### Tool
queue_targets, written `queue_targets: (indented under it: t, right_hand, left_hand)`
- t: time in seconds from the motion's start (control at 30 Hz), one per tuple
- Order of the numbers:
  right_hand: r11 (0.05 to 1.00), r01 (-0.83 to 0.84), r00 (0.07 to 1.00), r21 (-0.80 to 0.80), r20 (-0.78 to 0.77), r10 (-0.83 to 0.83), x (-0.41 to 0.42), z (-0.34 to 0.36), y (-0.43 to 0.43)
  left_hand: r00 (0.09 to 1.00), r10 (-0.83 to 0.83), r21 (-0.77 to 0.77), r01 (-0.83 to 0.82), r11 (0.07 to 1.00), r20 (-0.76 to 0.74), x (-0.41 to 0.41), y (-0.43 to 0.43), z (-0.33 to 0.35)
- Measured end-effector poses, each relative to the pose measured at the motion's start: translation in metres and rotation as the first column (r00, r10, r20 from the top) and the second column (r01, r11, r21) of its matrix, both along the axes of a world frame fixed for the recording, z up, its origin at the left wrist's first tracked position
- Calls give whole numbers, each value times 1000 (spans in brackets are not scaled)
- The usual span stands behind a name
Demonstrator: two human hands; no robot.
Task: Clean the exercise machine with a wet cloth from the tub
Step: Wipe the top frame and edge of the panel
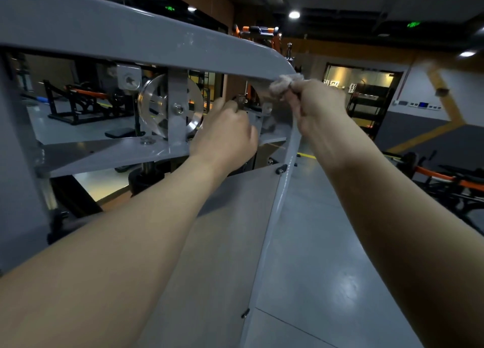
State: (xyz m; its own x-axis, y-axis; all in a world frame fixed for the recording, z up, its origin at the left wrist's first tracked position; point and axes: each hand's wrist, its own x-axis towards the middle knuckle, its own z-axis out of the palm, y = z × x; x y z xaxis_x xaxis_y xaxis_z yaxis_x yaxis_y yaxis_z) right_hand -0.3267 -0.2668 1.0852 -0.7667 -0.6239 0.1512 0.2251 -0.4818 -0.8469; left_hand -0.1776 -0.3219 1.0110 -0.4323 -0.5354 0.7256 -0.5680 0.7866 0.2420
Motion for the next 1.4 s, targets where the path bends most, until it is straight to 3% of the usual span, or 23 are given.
queue_targets:
  t: [0.23,0.3,0.4,0.53,0.6,0.73,0.8,0.97,1.13,1.3,1.4]
  right_hand:
    - [998,-54,997,-41,50,56,26,7,7]
    - [1000,-2,989,3,-150,3,31,-1,9]
    - [957,273,878,97,-431,-207,21,-12,4]
    - [928,355,844,115,-466,-265,13,-16,0]
    - [930,367,732,-14,-612,-298,24,-20,-1]
    - [880,425,309,-213,-879,-363,24,-37,-7]
    - [866,458,245,-199,-909,-338,9,-46,-9]
    - [841,509,295,-186,-880,-373,0,-48,-8]
    - [848,469,85,-246,-944,-320,-7,-44,-8]
    - [806,581,99,-110,-974,-204,-25,-62,-4]
    - [789,588,13,-177,-973,-228,-26,-65,0]
  left_hand:
    - [999,36,29,-36,999,9,-1,6,3]
    - [999,31,14,-31,999,12,0,6,2]
    - [999,11,20,-12,1000,30,0,6,1]
    - [999,16,41,-18,999,35,0,7,2]
    - [999,26,23,-27,999,45,1,8,1]
    - [997,41,42,-44,998,59,-2,7,2]
    - [997,48,39,-50,998,54,-2,6,2]
    - [995,64,66,-69,995,72,-1,9,4]
    - [992,81,39,-85,996,93,-1,10,4]
    - [992,84,21,-87,996,95,0,9,4]
    - [993,81,11,-82,997,81,-1,5,1]
